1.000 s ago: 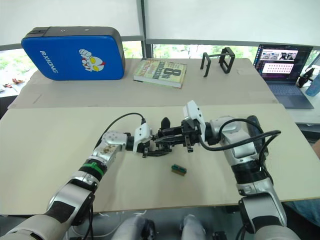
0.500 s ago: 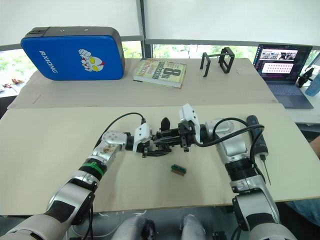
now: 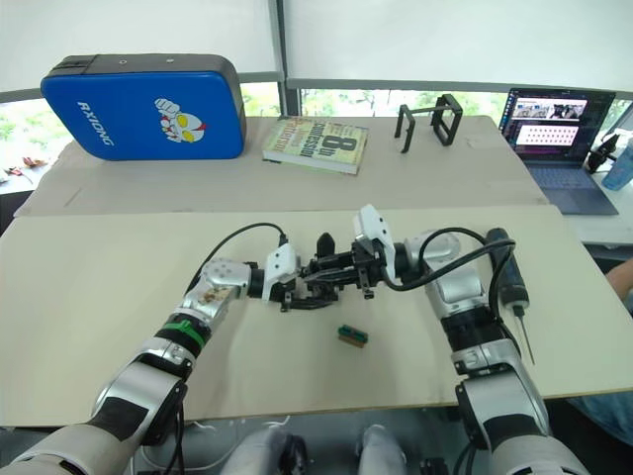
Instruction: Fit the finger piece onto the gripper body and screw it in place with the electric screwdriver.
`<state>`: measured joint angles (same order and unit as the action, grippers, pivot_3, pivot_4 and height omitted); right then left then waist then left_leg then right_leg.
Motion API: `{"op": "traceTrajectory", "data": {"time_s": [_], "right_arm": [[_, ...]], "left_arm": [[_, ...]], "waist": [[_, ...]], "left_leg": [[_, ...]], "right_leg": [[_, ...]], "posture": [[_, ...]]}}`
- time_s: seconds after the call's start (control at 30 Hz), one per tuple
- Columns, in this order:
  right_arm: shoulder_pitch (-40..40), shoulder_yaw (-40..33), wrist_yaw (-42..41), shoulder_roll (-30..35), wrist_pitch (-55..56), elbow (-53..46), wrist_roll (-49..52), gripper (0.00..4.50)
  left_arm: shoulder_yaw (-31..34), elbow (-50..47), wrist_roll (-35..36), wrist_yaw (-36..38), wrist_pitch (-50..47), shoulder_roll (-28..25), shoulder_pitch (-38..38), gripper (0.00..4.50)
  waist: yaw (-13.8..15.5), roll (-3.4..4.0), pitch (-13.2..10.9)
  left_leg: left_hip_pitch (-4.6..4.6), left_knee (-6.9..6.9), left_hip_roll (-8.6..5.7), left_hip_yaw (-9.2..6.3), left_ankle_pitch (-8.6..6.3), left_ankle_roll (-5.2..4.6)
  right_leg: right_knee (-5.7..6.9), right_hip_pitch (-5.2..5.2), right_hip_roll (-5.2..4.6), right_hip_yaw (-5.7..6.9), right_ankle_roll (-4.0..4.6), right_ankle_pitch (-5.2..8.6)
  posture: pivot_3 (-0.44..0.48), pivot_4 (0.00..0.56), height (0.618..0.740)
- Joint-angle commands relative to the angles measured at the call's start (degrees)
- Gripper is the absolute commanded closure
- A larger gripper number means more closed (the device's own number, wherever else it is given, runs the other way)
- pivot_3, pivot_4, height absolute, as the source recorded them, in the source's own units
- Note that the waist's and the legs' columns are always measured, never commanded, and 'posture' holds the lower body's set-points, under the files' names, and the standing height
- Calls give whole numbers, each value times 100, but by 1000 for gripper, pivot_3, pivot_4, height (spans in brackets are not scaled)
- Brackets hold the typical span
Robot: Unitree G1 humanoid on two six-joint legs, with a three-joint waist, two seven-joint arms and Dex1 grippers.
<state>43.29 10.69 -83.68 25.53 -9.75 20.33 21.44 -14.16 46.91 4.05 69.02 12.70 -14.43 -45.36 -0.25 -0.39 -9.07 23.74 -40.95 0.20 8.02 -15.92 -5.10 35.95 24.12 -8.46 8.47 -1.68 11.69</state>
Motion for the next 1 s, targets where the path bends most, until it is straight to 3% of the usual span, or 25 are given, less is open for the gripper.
{"op": "traceTrajectory", "data": {"time_s": [0.03, 0.43, 0.6, 1.0], "right_arm": [[-265, 191, -123, 181, -298, 233, -234, 4161], [-409, 41, 106, -258, -34, 729, -231, 4161], [-706, 107, -73, -99, -93, 569, -317, 4161], [360, 948, -724, 38, -157, 1869, -1005, 4161]], "left_arm": [[-19, -207, -67, 60, 139, 13, 0, 2169], [32, -245, -104, 54, 77, -14, -26, 2169], [43, -277, -111, 20, 59, 1, -24, 2169], [88, -234, -139, 4, 57, -3, -54, 2169]], "waist": [[3, 0, 2], [-29, 3, 31], [-31, 8, 37], [-38, 9, 41]], "left_leg": [[0, 0, 0, 0, 0, 0], [-30, 4, 6, -1, 0, 1], [-37, 4, 9, -1, -1, 1], [-47, 1, 12, -1, -2, 0]], "right_leg": [[0, 0, 0, 0, 0, 0], [-2, -20, 0, -2, 1, 0], [-2, -22, -2, -7, 1, 0], [-5, -22, -11, -13, 2, 0]], "posture": [[0, 150, 740], [0, 150, 740], [0, 150, 740], [0, 150, 740]]}}
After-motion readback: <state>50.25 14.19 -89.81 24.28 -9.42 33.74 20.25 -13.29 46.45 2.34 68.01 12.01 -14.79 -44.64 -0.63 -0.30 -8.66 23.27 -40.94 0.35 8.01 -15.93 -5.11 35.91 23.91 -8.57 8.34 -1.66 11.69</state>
